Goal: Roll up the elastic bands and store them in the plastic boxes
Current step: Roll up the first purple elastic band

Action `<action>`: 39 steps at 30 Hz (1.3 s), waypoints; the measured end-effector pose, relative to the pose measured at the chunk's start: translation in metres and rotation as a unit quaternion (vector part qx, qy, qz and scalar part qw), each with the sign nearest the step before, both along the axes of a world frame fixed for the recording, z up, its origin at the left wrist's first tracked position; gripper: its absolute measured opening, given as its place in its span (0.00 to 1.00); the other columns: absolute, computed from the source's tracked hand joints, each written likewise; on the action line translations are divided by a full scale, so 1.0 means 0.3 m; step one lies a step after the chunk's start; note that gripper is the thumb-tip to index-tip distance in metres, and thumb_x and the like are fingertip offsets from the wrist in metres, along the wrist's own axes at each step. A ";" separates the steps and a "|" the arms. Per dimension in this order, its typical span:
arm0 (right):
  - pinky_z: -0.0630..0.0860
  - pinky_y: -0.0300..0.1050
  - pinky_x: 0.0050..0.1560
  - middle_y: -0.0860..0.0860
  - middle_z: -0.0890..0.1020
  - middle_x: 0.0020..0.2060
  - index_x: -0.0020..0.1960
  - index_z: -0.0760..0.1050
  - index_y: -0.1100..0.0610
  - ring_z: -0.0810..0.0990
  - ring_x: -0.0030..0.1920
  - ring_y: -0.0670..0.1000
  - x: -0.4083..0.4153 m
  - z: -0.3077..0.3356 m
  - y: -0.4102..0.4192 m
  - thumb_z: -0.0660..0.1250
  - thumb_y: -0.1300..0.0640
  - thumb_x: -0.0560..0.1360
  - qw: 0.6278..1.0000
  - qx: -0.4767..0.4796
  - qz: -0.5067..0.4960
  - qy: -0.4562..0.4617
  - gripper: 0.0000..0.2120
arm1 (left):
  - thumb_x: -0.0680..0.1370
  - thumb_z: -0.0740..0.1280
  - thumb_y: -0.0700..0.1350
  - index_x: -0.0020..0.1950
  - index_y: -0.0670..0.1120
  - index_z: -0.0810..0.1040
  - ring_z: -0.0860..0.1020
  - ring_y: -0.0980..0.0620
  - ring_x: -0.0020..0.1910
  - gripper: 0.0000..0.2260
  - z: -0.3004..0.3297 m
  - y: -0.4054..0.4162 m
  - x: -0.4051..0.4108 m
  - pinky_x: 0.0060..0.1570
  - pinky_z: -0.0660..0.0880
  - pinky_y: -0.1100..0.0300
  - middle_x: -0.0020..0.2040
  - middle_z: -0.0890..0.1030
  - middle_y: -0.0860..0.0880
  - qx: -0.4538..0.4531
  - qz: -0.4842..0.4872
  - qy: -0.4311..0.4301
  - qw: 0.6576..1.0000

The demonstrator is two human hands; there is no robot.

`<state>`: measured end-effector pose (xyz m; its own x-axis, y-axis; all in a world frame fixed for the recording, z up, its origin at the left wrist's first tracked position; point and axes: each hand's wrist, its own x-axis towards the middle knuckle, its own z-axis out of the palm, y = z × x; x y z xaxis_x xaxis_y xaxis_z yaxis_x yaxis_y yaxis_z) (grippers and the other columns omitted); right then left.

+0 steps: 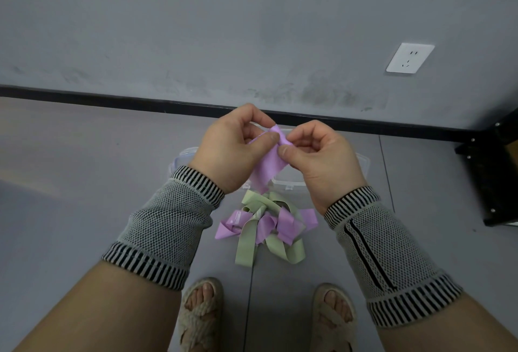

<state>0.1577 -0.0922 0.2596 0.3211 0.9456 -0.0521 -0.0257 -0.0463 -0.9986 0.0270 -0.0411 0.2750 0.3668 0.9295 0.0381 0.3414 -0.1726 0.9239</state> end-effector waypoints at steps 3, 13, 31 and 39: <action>0.75 0.37 0.39 0.49 0.80 0.33 0.38 0.77 0.56 0.78 0.35 0.45 0.004 0.002 -0.001 0.71 0.71 0.69 0.999 -0.009 0.020 0.035 0.11 | 0.76 0.67 0.41 0.41 0.52 0.74 0.75 0.55 0.32 0.08 -0.007 0.009 -0.005 0.35 0.72 0.61 0.35 0.82 0.43 0.008 0.017 0.013 1.000; 0.76 0.39 0.34 0.53 0.82 0.34 0.44 0.79 0.58 0.80 0.32 0.47 0.014 0.015 -0.002 0.63 0.63 0.78 0.985 -0.086 0.046 0.139 0.07 | 0.76 0.65 0.39 0.41 0.52 0.72 0.67 0.61 0.25 0.09 -0.006 0.018 -0.021 0.29 0.64 0.68 0.23 0.73 0.57 0.014 0.013 -0.005 1.000; 0.75 0.41 0.39 0.53 0.81 0.36 0.42 0.79 0.53 0.78 0.37 0.47 0.022 0.004 -0.002 0.70 0.67 0.72 0.998 -0.042 0.035 0.038 0.09 | 0.76 0.68 0.43 0.40 0.50 0.71 0.74 0.54 0.32 0.08 -0.010 0.013 -0.008 0.37 0.72 0.61 0.34 0.82 0.44 0.005 0.032 0.004 0.999; 0.78 0.40 0.40 0.52 0.83 0.34 0.45 0.81 0.56 0.79 0.35 0.47 0.024 0.006 0.001 0.68 0.64 0.74 0.994 -0.076 0.032 0.074 0.05 | 0.77 0.66 0.43 0.41 0.51 0.71 0.71 0.59 0.30 0.07 -0.013 0.017 -0.016 0.34 0.68 0.66 0.30 0.79 0.54 0.001 0.020 0.017 1.000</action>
